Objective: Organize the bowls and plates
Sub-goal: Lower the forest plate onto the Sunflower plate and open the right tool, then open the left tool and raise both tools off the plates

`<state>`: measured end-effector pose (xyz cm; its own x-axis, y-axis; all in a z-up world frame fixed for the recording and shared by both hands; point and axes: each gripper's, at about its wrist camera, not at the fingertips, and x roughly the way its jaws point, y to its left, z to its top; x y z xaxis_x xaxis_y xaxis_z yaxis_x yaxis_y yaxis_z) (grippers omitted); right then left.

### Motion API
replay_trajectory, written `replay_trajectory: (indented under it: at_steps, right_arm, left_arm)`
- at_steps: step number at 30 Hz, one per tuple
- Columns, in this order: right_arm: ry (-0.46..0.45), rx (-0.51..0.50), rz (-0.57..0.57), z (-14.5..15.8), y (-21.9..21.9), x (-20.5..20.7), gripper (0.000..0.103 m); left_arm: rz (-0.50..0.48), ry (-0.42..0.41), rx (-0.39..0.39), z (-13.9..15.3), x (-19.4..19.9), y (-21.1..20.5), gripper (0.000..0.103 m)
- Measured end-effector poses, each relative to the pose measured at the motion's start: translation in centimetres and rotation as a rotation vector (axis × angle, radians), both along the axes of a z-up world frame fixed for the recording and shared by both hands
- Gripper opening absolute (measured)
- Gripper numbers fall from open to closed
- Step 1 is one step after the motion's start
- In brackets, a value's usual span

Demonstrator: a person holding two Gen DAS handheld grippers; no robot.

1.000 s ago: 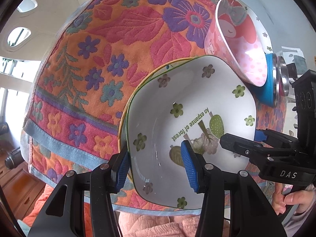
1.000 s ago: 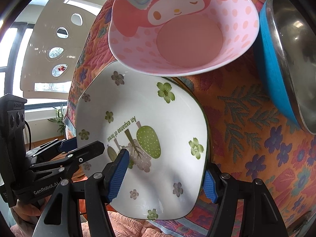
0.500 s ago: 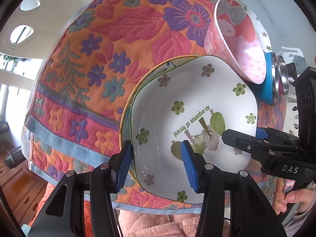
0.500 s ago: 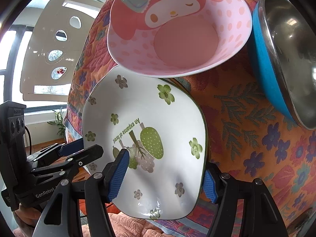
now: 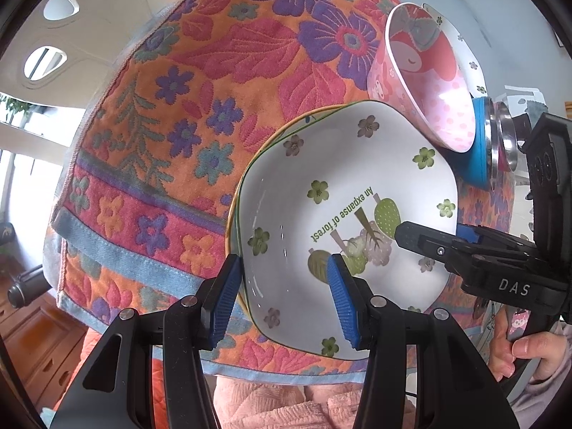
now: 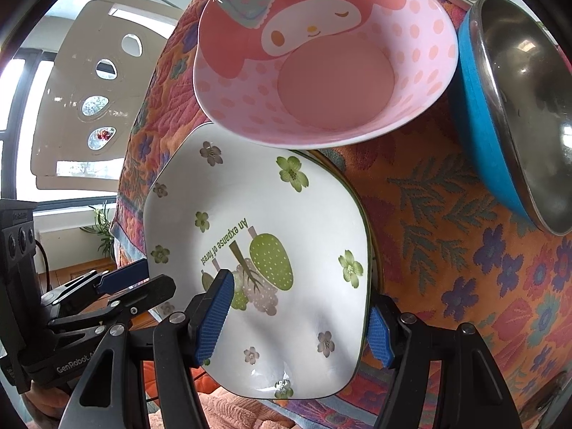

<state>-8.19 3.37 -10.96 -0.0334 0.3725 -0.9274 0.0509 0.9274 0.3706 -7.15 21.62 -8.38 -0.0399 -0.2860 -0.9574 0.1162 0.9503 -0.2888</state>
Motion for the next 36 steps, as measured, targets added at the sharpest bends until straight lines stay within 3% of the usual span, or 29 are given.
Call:
replay_trajectory:
  at_steps: [12, 27, 36]
  right_arm:
    - [-0.043, -0.012, -0.031, 1.6, -0.7, 0.3, 0.065]
    - [-0.008, -0.047, -0.035, 1.1, -0.7, -0.4, 0.062]
    - [-0.022, -0.051, -0.005, 3.8, -1.1, -1.1, 0.063]
  left_arm:
    - [0.004, -0.005, -0.006, 0.3, -0.3, 1.6, 0.046]
    - [0.002, 0.001, -0.002, 0.2, -0.4, 0.6, 0.046]
    - [0.027, -0.008, 0.026, 1.8, -0.3, 2.7, 0.047]
